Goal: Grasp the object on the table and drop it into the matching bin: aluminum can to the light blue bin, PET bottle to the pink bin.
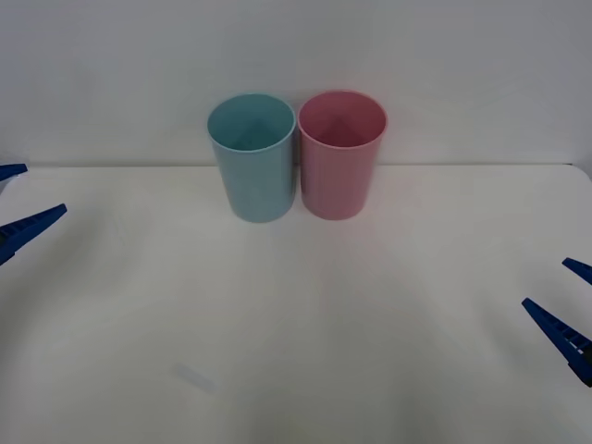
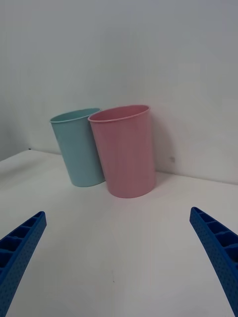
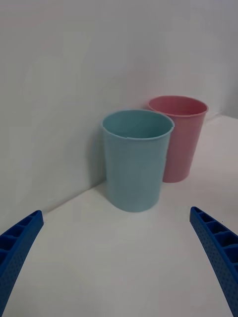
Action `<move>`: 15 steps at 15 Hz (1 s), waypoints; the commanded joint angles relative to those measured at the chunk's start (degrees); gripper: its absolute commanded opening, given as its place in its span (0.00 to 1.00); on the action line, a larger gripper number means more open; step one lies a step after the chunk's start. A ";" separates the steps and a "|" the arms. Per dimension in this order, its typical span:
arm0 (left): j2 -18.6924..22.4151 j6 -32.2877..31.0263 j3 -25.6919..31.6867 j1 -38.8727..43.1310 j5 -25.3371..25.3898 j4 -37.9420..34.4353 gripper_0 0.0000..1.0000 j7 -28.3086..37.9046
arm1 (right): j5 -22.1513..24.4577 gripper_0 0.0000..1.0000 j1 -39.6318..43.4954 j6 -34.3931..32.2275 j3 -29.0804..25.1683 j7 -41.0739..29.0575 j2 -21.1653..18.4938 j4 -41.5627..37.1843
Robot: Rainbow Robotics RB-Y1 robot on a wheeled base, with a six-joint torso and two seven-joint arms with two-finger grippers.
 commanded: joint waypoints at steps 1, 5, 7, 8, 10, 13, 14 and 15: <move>-0.02 -2.81 2.67 4.19 0.74 -0.05 1.00 -2.69 | 0.00 1.00 0.00 0.00 0.00 0.00 0.00 0.00; -0.02 -3.07 3.28 10.43 4.52 0.04 1.00 -5.86 | 0.00 1.00 0.00 0.00 0.00 0.00 0.00 0.00; -0.02 -3.25 3.20 13.42 6.10 0.04 1.00 -6.30 | 0.00 1.00 0.00 0.00 0.00 0.00 0.00 0.00; -0.02 -3.25 3.11 14.39 6.72 -0.05 1.00 -6.65 | 0.00 1.00 0.00 0.00 0.00 0.00 0.00 0.00; -0.02 -3.33 2.76 16.76 8.91 -0.05 1.00 -7.18 | 0.00 1.00 0.00 0.00 0.00 0.00 0.00 0.00; -0.02 -2.19 1.88 17.73 9.35 -0.05 1.00 -7.26 | 0.00 1.00 0.00 0.00 0.00 0.00 0.00 0.00; -0.02 -2.19 1.88 17.73 9.35 -0.05 1.00 -7.26 | 0.00 1.00 0.00 0.00 0.00 0.00 0.00 0.00; -0.02 -2.19 1.88 17.73 9.35 -0.05 1.00 -7.26 | 0.00 1.00 0.00 0.00 0.00 0.00 0.00 0.00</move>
